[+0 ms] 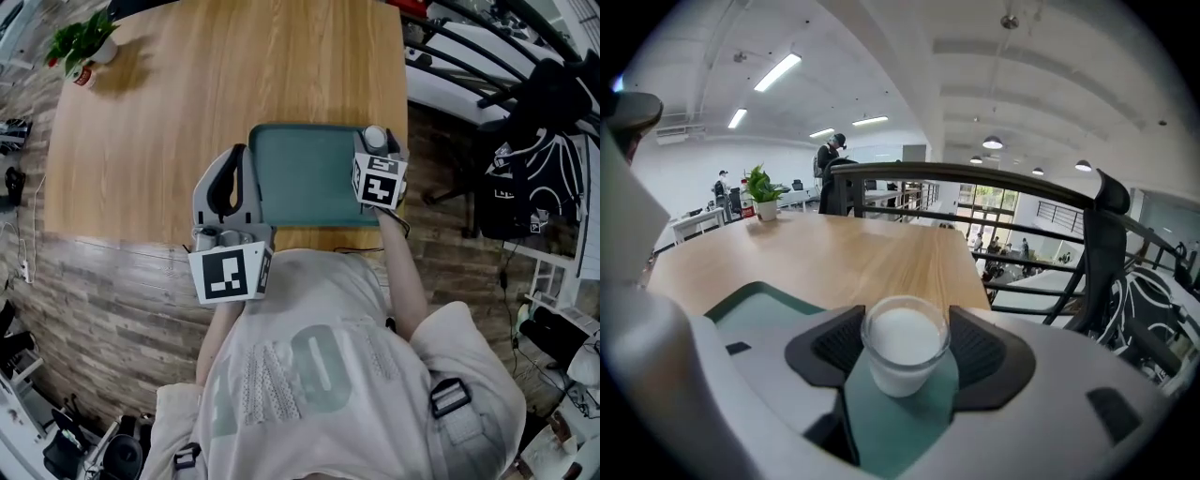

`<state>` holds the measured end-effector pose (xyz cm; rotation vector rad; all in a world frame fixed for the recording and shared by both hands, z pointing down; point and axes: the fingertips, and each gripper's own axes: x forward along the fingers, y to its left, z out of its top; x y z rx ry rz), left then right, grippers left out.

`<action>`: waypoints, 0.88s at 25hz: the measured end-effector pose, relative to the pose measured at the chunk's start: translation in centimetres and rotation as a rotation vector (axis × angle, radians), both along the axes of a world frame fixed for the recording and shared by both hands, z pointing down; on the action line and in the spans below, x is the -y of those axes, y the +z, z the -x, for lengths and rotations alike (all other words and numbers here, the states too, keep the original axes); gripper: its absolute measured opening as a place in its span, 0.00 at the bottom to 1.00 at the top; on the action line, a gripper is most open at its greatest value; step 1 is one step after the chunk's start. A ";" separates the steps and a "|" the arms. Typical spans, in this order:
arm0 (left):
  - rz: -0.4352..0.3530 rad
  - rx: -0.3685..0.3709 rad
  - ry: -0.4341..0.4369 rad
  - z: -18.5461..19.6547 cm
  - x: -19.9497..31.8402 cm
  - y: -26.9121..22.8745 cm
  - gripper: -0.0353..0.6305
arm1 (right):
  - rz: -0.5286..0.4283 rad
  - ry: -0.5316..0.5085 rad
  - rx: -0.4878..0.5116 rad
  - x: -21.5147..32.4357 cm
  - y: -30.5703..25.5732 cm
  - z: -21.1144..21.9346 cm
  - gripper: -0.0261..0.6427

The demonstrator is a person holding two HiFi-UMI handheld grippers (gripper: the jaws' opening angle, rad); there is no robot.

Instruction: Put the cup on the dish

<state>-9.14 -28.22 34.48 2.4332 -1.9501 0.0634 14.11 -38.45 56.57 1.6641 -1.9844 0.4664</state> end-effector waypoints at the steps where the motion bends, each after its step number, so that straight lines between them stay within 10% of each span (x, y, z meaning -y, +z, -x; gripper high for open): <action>1: -0.004 0.002 -0.002 0.0 -0.1 -0.1 0.07 | -0.032 0.004 -0.018 0.0 -1.1 -0.1 0.44; 8: -0.035 0.003 -0.017 0.0 -0.9 -1.1 0.07 | -0.351 -0.087 -0.001 -2.0 -13.4 3.6 0.43; 13: -0.051 -0.011 -0.037 0.1 -1.4 -1.9 0.07 | -0.498 -0.377 0.171 -6.5 -21.0 11.5 0.43; 18: -0.062 -0.004 -0.071 1.4 -2.0 -2.0 0.07 | -0.595 -0.605 0.285 -10.3 -25.4 19.4 0.11; 22: -0.056 0.000 -0.100 2.2 -2.7 -2.1 0.07 | -0.531 -0.691 0.244 -11.9 -24.1 22.3 0.07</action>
